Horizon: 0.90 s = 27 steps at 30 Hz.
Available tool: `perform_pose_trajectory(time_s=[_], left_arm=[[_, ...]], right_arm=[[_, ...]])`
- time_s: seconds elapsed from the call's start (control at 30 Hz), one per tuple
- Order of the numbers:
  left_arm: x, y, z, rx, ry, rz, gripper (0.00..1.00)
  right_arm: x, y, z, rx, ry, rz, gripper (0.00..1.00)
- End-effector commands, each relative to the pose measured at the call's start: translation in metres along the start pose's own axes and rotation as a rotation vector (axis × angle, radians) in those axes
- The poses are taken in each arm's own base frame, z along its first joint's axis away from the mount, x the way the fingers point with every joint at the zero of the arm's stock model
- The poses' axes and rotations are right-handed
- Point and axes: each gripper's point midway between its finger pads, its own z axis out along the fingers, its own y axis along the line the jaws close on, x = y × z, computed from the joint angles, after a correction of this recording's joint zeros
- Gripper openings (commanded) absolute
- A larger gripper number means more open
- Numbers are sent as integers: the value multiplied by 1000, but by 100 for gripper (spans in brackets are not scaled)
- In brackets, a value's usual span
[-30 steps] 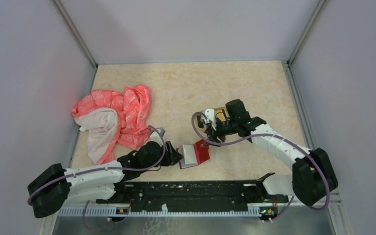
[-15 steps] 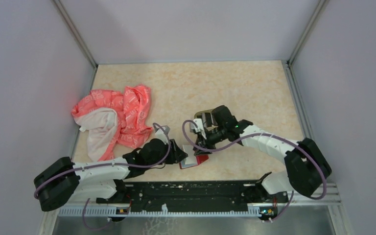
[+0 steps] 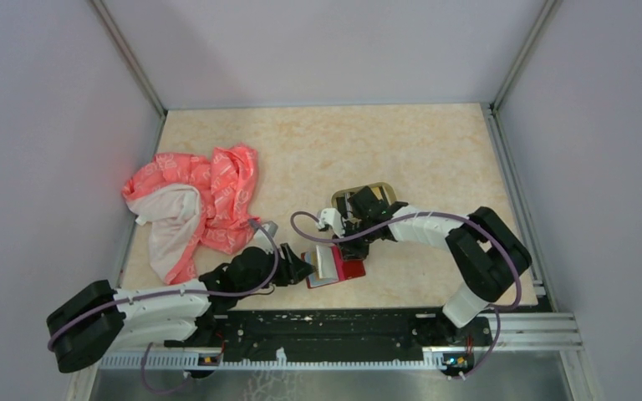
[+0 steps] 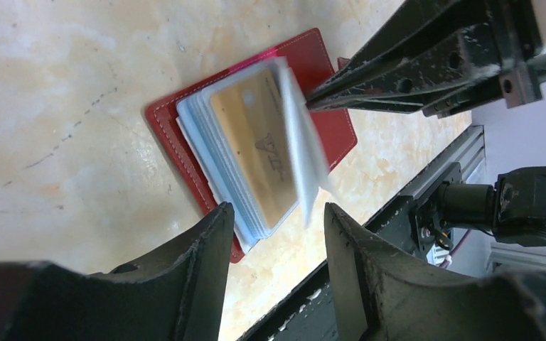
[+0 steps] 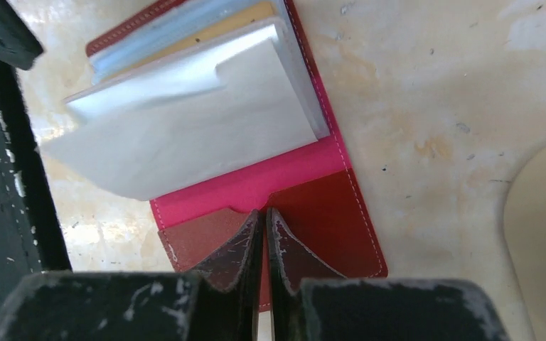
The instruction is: Put the credit cards into the card holder
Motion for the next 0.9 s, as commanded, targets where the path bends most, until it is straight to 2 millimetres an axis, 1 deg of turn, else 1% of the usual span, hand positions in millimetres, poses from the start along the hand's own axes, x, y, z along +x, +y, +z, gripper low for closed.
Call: perform_pose_trajectory(time_s=[0.0, 0.07, 0.23, 0.3, 0.4, 0.47, 0.5, 0.57, 0.8, 0.87], left_arm=[[-6, -16, 2, 89, -33, -71, 56], [-2, -15, 3, 97, -22, -88, 56], [0, -27, 6, 152, -7, -112, 55], [1, -29, 8, 155, 2, -112, 55], [4, -23, 13, 115, 18, -117, 55], [7, -16, 17, 64, 35, -116, 56], [10, -8, 18, 22, 48, -115, 57], [12, -4, 20, -14, 63, -106, 59], [17, -4, 28, -49, 110, -73, 60], [19, -2, 31, -76, 130, -56, 61]], right_arm=[[2, -14, 5, 42, 63, -16, 5], [5, -14, 7, 35, 77, -7, 5], [6, -14, 7, 31, 82, -2, 5], [7, -14, 8, 30, 85, 2, 5], [7, -13, 8, 27, 85, 4, 5], [7, -12, 8, 24, 85, 8, 5], [7, -12, 8, 23, 86, 9, 5], [7, -12, 8, 23, 85, 10, 5], [7, -11, 9, 17, 86, 16, 5], [7, -11, 8, 18, 85, 15, 5]])
